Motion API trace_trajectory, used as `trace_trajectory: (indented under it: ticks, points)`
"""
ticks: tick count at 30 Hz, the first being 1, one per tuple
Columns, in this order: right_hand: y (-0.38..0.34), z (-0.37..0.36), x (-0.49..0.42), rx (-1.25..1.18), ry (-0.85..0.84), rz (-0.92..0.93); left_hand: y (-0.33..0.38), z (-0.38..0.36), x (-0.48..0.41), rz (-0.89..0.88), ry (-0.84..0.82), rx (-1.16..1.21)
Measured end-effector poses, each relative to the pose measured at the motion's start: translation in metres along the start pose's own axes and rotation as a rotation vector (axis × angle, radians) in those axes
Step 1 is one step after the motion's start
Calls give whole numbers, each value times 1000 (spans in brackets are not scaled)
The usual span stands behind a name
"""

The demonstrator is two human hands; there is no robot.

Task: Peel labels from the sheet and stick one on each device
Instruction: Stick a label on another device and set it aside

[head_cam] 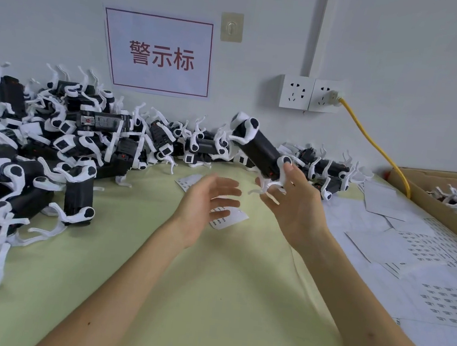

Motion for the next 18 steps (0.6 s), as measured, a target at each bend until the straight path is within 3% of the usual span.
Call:
trace_trajectory:
  ticks: [2, 5, 14, 18]
  points:
    - [-2, -1, 0, 23, 0, 11, 2, 3, 0, 82, -87, 245]
    - [-1, -1, -1, 14, 31, 12, 3, -7, 4, 142, -222, 399]
    - [-8, 4, 1, -91, -1, 13, 4, -14, 7, 134, -273, 436]
    - [-4, -7, 1, 54, -57, 7, -2, -29, 11, 172, -379, 256]
Point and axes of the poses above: each hand's wrist, its own x-axis away from the middle knuckle, its own z-axis out of the back of the hand, y = z × x, the point moved 6 cm from there along -x, towards the middle knuckle, and after that the axes turned 1 degree about -z, right-handed, at the moved point
